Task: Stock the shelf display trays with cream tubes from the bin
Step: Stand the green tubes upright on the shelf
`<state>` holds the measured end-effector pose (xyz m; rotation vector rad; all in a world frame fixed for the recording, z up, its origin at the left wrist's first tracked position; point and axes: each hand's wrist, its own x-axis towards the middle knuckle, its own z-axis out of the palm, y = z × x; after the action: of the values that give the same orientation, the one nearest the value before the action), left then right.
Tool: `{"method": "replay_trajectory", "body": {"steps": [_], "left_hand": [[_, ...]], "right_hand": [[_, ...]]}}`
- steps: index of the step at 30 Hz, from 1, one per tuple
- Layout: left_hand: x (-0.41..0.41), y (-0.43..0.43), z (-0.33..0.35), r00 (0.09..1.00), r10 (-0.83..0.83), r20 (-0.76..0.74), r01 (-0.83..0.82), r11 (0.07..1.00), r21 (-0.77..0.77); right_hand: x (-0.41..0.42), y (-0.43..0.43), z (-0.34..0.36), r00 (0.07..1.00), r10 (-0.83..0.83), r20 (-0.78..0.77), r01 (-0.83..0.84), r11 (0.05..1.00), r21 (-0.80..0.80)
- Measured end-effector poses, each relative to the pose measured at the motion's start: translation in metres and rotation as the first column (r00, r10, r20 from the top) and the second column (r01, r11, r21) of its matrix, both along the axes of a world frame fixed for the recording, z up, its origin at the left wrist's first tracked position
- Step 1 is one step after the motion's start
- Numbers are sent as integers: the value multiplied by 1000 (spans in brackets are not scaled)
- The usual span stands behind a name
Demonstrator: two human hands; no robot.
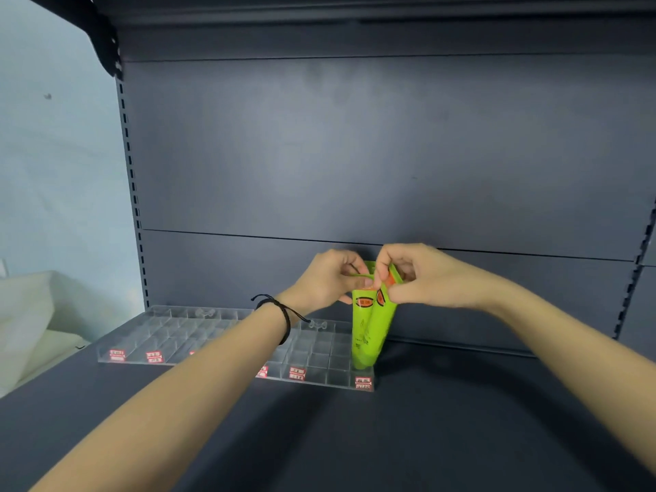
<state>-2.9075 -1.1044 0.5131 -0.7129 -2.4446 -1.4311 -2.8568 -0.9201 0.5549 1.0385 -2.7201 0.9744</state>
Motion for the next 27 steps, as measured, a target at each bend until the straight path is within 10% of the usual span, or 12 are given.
{"method": "replay_trajectory", "body": {"steps": [27], "left_hand": [[1, -4, 0, 976, -11, 219, -32, 981, 189]], "right_hand": [[-30, -10, -21, 1000, 10, 17, -8, 993, -118]]}}
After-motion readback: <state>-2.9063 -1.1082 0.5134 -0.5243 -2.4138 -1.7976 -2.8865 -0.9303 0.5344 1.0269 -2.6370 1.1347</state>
